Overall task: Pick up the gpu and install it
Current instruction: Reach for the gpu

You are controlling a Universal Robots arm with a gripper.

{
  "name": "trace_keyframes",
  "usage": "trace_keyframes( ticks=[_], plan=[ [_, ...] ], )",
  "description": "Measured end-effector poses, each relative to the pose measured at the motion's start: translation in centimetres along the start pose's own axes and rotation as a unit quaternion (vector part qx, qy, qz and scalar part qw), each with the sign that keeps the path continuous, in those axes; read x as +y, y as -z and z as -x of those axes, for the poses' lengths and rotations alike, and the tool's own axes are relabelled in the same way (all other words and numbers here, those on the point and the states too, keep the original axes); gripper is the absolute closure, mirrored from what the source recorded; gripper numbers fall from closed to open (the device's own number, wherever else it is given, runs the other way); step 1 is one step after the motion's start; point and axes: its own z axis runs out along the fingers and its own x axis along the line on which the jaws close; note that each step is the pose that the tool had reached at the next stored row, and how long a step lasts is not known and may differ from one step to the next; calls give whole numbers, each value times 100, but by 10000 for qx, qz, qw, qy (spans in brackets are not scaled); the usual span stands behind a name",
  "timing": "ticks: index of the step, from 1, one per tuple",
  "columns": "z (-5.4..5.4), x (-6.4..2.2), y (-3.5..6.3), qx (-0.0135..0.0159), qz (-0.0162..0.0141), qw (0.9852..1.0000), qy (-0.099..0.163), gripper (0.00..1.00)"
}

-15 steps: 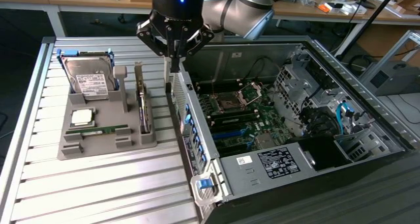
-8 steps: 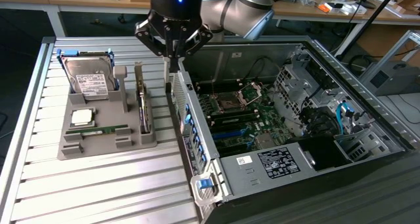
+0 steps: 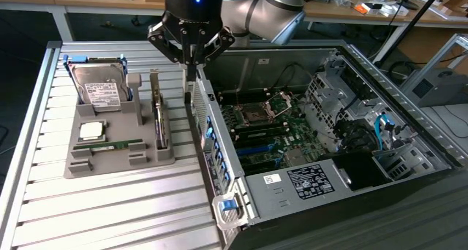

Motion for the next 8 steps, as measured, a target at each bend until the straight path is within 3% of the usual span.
trace_keyframes(
  ticks=[8],
  plan=[
    [-32, -2, 1, 0, -1, 10000, 0, 89]
  ],
)
